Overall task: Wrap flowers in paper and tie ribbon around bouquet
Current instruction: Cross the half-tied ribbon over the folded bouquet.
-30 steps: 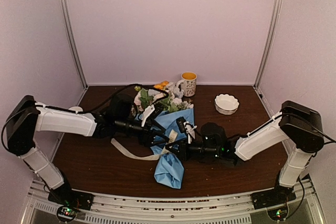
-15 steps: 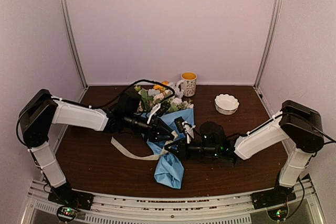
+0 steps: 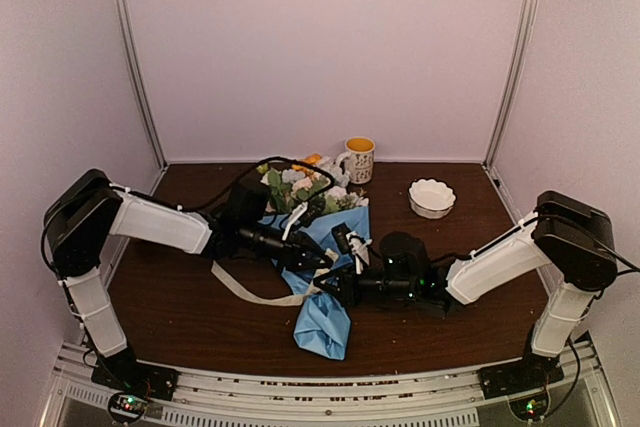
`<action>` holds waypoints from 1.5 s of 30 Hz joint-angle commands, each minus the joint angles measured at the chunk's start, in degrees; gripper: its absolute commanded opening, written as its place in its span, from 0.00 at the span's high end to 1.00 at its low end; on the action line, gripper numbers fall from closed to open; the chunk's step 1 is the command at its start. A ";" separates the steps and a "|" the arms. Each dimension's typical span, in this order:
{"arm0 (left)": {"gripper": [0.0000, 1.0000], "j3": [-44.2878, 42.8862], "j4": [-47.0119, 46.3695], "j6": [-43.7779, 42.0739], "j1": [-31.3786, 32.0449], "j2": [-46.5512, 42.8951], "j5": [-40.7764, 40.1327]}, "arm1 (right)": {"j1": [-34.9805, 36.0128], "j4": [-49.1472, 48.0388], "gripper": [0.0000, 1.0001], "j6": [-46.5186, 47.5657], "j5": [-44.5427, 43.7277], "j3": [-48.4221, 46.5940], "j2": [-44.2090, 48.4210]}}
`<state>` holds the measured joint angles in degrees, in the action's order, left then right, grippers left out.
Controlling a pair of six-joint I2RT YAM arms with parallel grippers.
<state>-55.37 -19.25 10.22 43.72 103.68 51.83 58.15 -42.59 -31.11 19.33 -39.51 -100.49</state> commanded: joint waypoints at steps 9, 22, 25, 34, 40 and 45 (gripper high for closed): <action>1.00 8.55 -15.84 6.02 0.28 -3.94 -6.12 | -0.52 9.19 0.75 -0.98 -4.58 0.50 9.23; 1.00 14.02 -22.58 7.35 1.40 -7.80 -12.27 | -14.23 78.04 0.50 -16.28 -35.41 -3.42 26.08; 1.00 13.81 -22.48 7.21 1.69 -7.78 -12.27 | -19.16 78.01 0.35 -18.15 -34.98 1.49 29.75; 1.00 14.21 -18.52 4.89 2.59 -9.12 -14.87 | -27.90 70.80 0.33 -16.65 -27.69 7.47 28.23; 1.00 14.26 -17.89 4.82 2.68 -9.82 -15.38 | -27.98 71.41 0.38 -15.31 -28.26 5.12 25.41; 1.00 14.78 -17.68 3.99 2.69 -10.40 -15.88 | -28.66 70.01 0.77 -15.35 -25.21 5.66 25.00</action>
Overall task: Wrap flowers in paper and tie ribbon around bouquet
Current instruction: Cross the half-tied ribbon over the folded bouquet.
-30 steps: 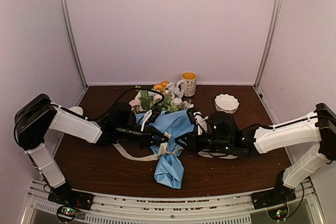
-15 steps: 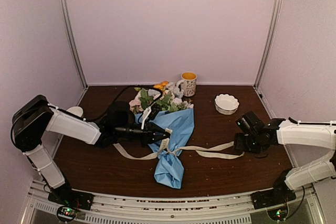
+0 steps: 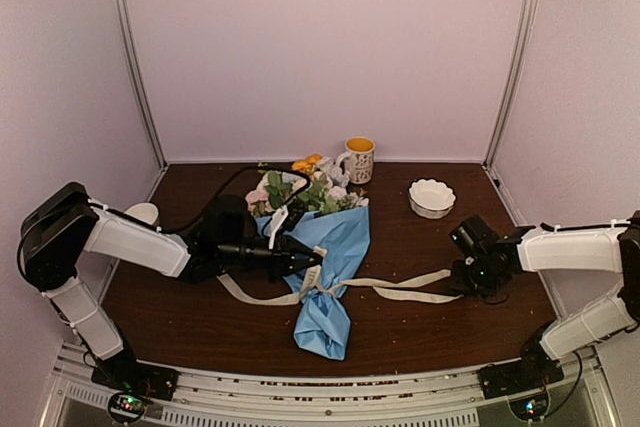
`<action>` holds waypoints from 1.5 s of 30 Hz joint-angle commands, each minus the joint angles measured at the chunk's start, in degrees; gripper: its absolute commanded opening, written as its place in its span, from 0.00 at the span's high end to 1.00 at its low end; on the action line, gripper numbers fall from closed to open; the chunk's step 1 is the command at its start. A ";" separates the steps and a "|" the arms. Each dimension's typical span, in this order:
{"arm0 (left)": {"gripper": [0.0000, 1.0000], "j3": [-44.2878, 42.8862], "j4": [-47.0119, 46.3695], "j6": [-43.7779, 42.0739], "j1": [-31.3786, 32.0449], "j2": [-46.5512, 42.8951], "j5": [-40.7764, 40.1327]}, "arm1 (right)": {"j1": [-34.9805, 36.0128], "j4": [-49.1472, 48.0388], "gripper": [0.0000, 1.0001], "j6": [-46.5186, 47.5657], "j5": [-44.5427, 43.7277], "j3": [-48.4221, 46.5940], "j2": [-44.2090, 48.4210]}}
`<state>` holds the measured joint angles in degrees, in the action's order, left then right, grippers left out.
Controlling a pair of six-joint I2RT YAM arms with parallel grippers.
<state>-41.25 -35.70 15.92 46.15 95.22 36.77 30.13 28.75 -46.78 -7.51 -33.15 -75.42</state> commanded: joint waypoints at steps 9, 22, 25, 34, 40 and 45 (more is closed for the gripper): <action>1.00 1.34 -1.63 -1.70 0.64 -2.07 -0.17 | 0.35 -2.10 1.00 6.50 1.96 -7.39 13.96; 1.00 6.73 -0.91 -4.81 5.39 -7.22 -7.92 | 29.47 -4.96 1.00 15.30 9.80 -56.58 -13.55; 1.00 8.55 -1.85 -4.41 5.62 -8.34 -8.45 | 31.98 -5.25 1.00 14.82 11.72 -62.34 -20.57; 1.00 12.12 -9.43 -0.97 5.62 -8.68 -7.17 | 29.57 -1.92 0.87 10.77 12.18 -66.33 -29.27; 1.00 12.25 -10.06 -0.25 5.64 -8.70 -7.85 | 28.25 7.94 0.45 16.22 10.68 -73.14 -32.75; 1.00 12.08 -10.50 0.10 5.66 -8.03 -7.74 | 25.11 7.38 0.37 17.67 12.45 -64.96 -26.67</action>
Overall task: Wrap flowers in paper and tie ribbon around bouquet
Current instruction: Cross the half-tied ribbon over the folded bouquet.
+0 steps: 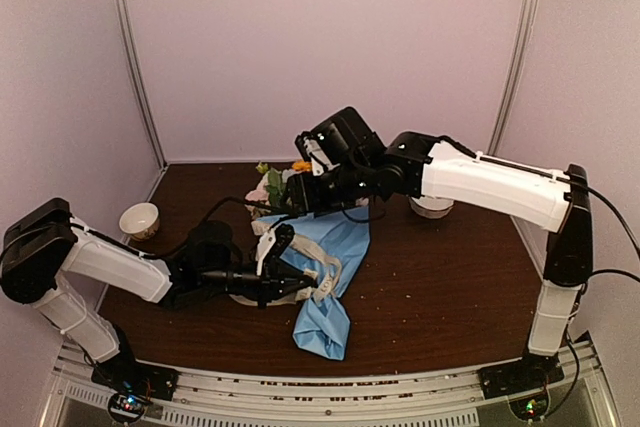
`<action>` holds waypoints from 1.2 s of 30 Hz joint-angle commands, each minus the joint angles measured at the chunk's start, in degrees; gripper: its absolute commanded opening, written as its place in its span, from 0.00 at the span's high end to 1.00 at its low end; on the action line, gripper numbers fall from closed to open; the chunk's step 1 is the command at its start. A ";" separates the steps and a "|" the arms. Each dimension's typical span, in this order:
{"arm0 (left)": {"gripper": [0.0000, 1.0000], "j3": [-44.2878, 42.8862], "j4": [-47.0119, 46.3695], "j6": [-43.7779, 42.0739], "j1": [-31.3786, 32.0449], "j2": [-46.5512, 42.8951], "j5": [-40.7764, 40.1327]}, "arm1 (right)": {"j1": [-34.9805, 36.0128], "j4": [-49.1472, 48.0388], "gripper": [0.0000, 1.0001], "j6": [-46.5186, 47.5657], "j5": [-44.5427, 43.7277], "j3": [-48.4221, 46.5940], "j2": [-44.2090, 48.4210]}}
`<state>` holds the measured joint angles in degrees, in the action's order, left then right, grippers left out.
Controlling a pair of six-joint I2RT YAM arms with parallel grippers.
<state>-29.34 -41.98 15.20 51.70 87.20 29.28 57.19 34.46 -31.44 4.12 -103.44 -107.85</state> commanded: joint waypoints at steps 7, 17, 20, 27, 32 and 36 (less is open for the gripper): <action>1.00 -0.76 -4.89 1.47 -0.07 1.07 0.72 | -1.85 -25.13 0.53 4.66 25.49 31.13 18.32; 1.00 -1.51 -4.03 1.54 -0.11 1.42 0.75 | -1.73 -30.01 0.52 6.77 28.92 37.73 14.93; 1.00 -1.59 -3.99 1.63 -0.11 1.49 0.77 | -1.70 -30.43 0.52 6.96 29.62 38.17 14.41; 1.00 -1.64 -4.08 1.67 -0.20 1.73 1.08 | -1.75 -29.85 0.52 6.76 29.72 39.19 12.85; 1.00 -1.34 -4.53 1.88 -0.20 2.21 1.18 | -1.95 -30.74 0.52 6.54 29.46 40.48 12.52; 1.00 -1.41 -5.20 2.18 -0.20 2.69 1.56 | -1.93 -32.49 0.63 5.61 30.68 41.13 12.15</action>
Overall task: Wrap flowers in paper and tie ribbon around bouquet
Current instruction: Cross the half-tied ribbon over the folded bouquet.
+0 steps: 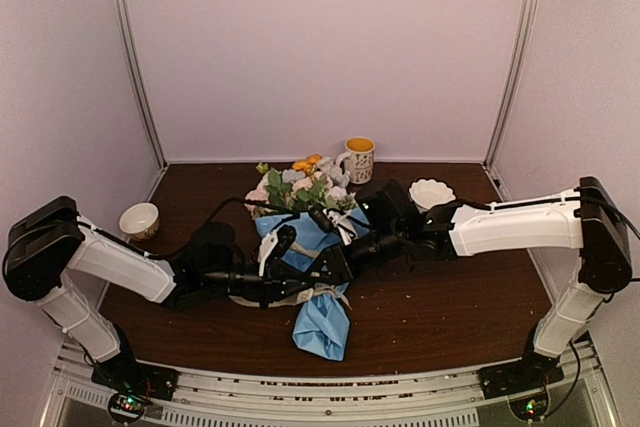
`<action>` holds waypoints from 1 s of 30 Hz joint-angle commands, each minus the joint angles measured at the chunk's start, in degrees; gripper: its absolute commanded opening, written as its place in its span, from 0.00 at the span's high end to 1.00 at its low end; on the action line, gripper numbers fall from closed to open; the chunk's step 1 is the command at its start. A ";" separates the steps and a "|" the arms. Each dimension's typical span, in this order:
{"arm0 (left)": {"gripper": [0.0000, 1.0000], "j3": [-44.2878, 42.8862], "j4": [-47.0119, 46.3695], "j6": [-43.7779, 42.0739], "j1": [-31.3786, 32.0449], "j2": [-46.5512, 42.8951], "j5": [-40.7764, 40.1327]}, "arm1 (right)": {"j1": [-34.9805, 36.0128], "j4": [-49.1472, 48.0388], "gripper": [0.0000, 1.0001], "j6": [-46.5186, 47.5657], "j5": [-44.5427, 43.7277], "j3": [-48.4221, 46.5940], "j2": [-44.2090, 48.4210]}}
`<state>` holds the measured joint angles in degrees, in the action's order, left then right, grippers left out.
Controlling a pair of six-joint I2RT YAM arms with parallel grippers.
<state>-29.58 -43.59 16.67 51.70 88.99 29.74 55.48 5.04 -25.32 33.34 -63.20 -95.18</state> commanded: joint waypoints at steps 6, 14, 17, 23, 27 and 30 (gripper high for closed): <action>1.00 -1.57 -3.40 0.82 -0.29 0.95 1.39 | -0.41 -4.22 0.98 -0.94 1.93 1.38 -0.15; 0.50 -1.90 6.40 0.68 -0.55 -5.17 -3.45 | -1.13 -3.94 1.00 -1.14 0.34 2.15 0.71; 0.38 -2.34 14.15 -0.18 -0.91 -11.66 -7.51 | -1.18 -3.33 1.00 -1.09 -0.20 2.04 0.45; 0.29 -4.41 31.64 4.05 -6.09 -20.88 -18.73 | -1.34 -3.30 1.00 -1.38 -0.59 2.07 0.24; 0.30 -3.96 38.98 7.76 -10.43 -20.11 -23.61 | -1.32 -3.52 1.00 -1.63 -0.55 2.03 0.27; 0.29 -2.17 37.97 8.98 -12.06 -17.51 -23.95 | -1.28 -3.23 1.00 -1.55 -0.73 1.85 0.04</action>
<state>-33.39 -10.79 22.28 41.56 68.69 10.13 54.48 2.26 -26.35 33.69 -61.45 -95.33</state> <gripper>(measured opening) 0.697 0.009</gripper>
